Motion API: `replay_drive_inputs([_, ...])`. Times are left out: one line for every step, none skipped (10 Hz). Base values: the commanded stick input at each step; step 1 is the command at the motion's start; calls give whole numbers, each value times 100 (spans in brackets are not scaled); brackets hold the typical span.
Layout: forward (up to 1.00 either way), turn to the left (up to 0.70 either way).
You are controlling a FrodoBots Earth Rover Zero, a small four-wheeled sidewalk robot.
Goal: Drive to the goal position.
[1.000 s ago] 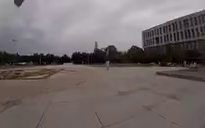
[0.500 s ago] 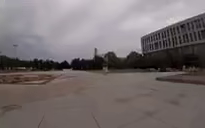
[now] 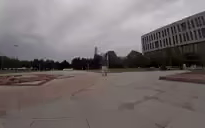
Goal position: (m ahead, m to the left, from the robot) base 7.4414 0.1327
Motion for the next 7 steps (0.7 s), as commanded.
replay_drive_inputs([70,20])
replay_drive_inputs([70,0])
replay_drive_inputs([70,0])
replay_drive_inputs([70,0])
replay_drive_inputs([70,0])
replay_drive_inputs([70,0])
replay_drive_inputs([70,0])
